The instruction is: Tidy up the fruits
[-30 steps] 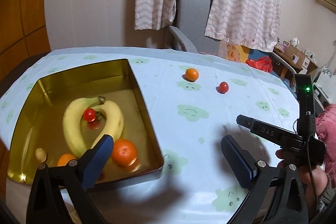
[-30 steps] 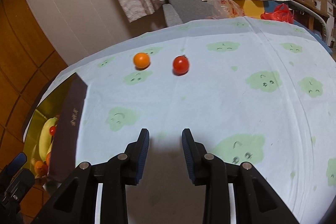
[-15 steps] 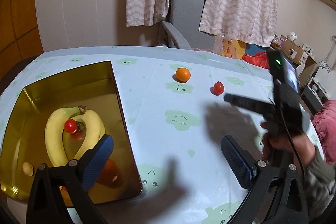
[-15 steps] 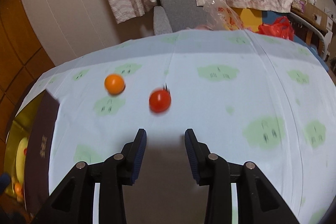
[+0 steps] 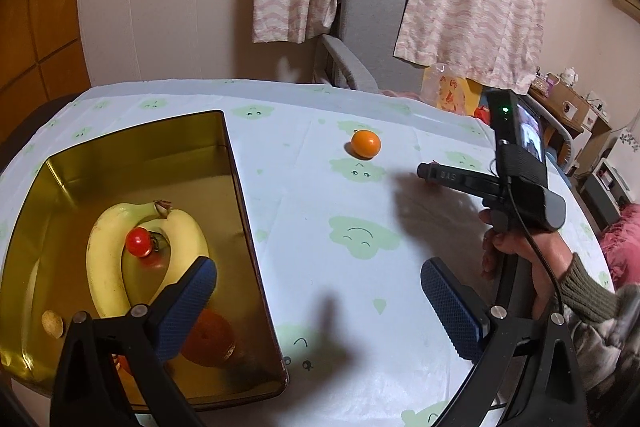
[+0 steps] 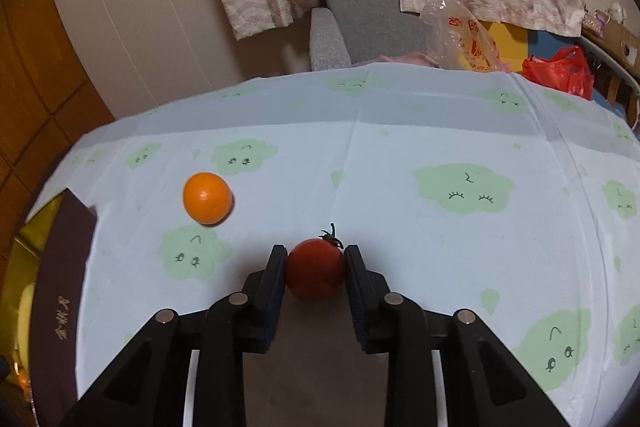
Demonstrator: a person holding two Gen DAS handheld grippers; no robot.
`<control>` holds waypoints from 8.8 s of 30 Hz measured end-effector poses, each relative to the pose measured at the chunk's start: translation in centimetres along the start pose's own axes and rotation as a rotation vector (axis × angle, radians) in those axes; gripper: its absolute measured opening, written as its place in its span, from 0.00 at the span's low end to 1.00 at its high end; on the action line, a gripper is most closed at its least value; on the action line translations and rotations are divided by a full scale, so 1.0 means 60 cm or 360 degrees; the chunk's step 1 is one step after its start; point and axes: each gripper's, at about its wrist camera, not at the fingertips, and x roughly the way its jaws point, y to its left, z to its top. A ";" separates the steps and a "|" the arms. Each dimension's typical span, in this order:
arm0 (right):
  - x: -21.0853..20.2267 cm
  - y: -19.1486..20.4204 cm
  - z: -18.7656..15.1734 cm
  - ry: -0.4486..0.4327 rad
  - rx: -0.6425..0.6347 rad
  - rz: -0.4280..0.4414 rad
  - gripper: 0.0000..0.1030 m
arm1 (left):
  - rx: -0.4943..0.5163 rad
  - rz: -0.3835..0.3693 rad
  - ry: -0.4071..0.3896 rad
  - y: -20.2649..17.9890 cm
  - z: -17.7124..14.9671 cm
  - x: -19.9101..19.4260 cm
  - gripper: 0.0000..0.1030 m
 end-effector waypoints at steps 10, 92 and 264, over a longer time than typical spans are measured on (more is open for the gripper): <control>-0.055 -0.015 -0.040 -0.0057 -0.0052 -0.0115 0.28 | -0.0004 -0.0013 -0.0011 -0.029 0.038 0.014 1.00; -0.124 -0.027 -0.091 -0.0224 0.0050 -0.0284 0.29 | -0.0014 -0.0117 -0.0050 -0.096 0.037 0.117 0.38; -0.267 0.442 -0.257 -0.0089 -0.0508 0.0285 0.38 | -0.0408 0.0949 -0.0225 0.272 -0.154 -0.225 1.00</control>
